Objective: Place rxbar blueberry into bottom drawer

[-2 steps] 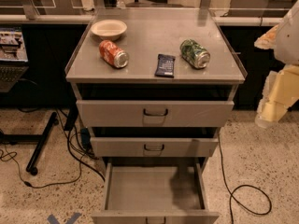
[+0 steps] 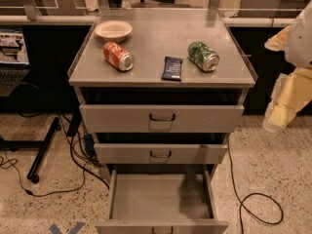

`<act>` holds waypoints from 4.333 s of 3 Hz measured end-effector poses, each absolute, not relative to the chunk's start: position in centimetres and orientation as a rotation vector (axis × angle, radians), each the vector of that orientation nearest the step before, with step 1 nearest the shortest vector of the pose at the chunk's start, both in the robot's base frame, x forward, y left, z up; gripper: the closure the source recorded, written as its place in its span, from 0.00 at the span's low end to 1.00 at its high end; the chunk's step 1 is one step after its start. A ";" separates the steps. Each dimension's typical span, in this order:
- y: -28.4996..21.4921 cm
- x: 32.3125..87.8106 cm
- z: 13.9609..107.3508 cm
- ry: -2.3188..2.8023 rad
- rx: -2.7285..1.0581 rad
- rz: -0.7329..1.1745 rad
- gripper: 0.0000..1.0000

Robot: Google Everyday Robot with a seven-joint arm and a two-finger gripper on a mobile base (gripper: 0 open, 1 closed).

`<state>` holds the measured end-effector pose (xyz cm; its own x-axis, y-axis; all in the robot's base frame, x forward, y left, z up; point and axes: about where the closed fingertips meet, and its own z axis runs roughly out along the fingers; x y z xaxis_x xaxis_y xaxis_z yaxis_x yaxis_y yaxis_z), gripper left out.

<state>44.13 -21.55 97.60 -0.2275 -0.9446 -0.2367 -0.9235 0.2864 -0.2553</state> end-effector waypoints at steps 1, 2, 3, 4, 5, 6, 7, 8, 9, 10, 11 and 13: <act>-21.3 47.4 96.4 2.165 -1.506 0.024 0.00; -20.4 50.4 96.3 2.093 -1.418 0.076 0.00; -16.9 53.6 96.7 1.986 -1.411 0.116 0.00; -16.9 53.6 96.7 1.986 -1.411 0.116 0.00; -14.0 55.4 95.4 1.924 -1.443 0.217 0.00; -8.9 57.7 93.8 1.826 -1.527 0.357 0.00; -4.4 59.5 92.2 1.753 -1.605 0.476 0.00; -0.5 62.1 91.0 1.688 -1.676 0.509 0.00; -0.8 62.3 90.7 1.696 -1.671 0.507 0.00; -2.8 63.2 89.3 1.740 -1.639 0.497 0.00; -4.9 64.8 87.8 1.778 -1.595 0.496 0.00; -5.7 67.2 84.5 1.836 -1.585 0.526 0.00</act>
Offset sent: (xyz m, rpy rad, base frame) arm 0.0986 0.0171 -0.0127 0.3870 -0.2057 -0.0964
